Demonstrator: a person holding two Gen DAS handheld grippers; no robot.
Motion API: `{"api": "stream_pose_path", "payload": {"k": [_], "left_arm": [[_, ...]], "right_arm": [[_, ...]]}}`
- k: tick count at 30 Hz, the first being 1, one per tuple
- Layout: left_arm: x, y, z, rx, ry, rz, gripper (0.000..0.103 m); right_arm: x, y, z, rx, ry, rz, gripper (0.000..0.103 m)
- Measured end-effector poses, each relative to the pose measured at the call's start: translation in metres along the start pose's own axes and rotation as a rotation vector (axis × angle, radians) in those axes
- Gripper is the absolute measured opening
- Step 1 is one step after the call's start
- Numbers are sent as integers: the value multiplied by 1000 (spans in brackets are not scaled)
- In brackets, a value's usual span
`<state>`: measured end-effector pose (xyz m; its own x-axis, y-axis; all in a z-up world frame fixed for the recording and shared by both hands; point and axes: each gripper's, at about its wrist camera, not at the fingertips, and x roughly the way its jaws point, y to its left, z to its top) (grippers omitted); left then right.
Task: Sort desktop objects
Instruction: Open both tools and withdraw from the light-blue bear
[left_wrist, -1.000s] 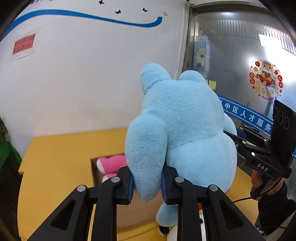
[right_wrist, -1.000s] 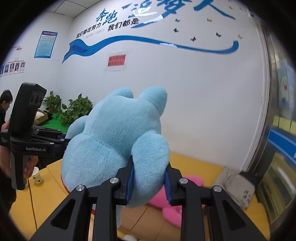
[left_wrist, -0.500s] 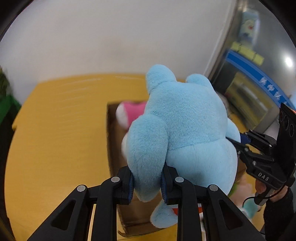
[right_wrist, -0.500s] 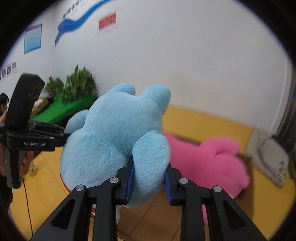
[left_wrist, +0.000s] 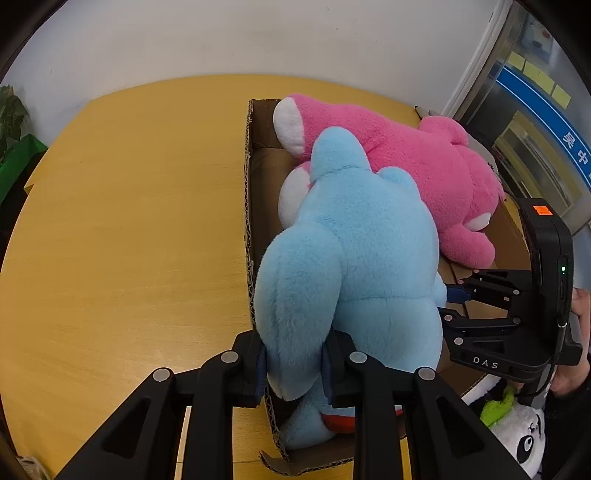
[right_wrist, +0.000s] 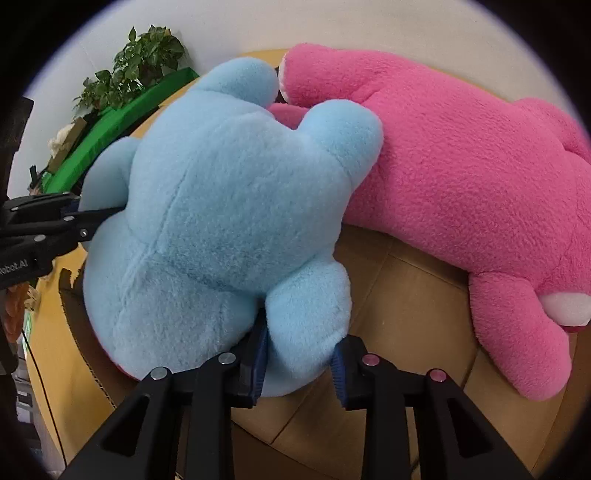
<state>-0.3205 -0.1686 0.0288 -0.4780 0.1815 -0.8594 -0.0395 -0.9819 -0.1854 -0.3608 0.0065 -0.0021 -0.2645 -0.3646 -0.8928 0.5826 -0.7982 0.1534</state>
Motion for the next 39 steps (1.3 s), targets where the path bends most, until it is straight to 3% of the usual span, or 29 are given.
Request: {"api": "stream_pose_path", "payload": {"k": [5,6,8,9,12,15,20,23,25,29,36,39], "left_arm": [[-13,-2,-8,13,-13,-5,28],[-22,-1,-11,11,-32,4,34],[-48,1,-14,24,-107,60,68],[-61,2,-16,30,-140,76,70],[-90,-4,-24,56,-196,18,70],[-79,-21,-31,135,-157,-17,70],[-25,-30,-46,152,-37,-35,70],[-19,-27,-58,141,-34,-59,70],[-22,-26,-64,135,-36,-62,70],[-27,-25,-73,124,-32,-57,70],[-30,-27,-79,116,-36,-51,70],[-39,-28,-81,104,-42,-33,70]], "right_arm": [[-14,-9,-3,32,-32,-15,46],[-19,-12,-4,40,-45,-14,52],[-42,-19,-8,41,-91,-4,56],[-58,-23,-11,32,-118,2,57],[-105,-40,-30,0,-176,-12,66],[-131,-72,-56,-1,-165,-76,67],[-127,-138,-106,133,-29,-167,67],[-120,-161,-136,176,10,-175,66],[-124,-163,-141,197,-20,-144,66],[-119,-156,-142,191,-3,-198,66],[-116,-144,-149,194,-21,-209,66],[-132,-132,-153,173,-74,-270,67]]}}
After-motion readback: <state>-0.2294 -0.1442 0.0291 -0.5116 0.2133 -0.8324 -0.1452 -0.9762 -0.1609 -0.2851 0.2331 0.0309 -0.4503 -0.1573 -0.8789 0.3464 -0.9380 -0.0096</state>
